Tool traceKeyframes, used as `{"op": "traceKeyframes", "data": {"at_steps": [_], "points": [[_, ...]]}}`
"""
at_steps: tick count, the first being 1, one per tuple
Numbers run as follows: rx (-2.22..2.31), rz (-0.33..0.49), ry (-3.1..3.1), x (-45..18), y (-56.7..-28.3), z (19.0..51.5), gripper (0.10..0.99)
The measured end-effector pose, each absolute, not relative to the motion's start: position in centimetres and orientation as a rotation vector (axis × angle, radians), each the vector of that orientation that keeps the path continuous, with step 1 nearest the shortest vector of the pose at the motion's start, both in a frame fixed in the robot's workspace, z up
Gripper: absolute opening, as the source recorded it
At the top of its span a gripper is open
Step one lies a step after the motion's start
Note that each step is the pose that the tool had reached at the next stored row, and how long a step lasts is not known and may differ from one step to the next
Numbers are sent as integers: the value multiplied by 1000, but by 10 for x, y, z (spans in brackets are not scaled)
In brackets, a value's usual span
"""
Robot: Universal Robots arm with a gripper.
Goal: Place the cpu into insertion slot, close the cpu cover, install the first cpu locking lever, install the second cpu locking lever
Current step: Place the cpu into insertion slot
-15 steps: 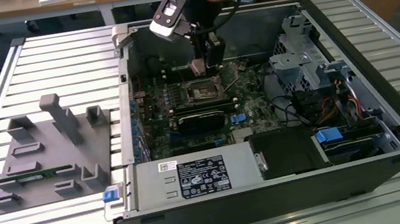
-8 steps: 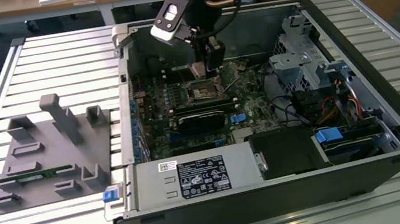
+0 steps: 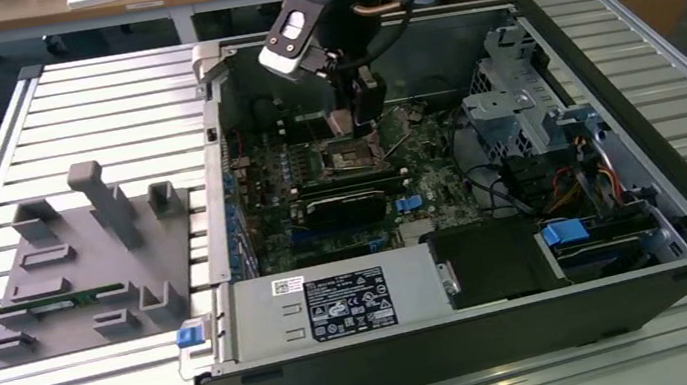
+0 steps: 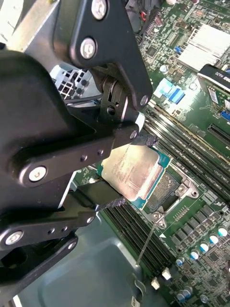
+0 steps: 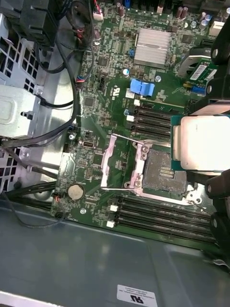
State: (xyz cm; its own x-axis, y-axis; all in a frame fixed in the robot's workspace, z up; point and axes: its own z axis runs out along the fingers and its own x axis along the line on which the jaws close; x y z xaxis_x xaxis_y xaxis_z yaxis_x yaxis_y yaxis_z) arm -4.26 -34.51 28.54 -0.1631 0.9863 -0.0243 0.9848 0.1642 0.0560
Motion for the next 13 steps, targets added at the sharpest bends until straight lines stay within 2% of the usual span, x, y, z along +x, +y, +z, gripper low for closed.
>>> {"op": "traceKeyframes", "data": {"at_steps": [13], "points": [[2156, 34, 2205, -43, -343, 277, 541]]}}
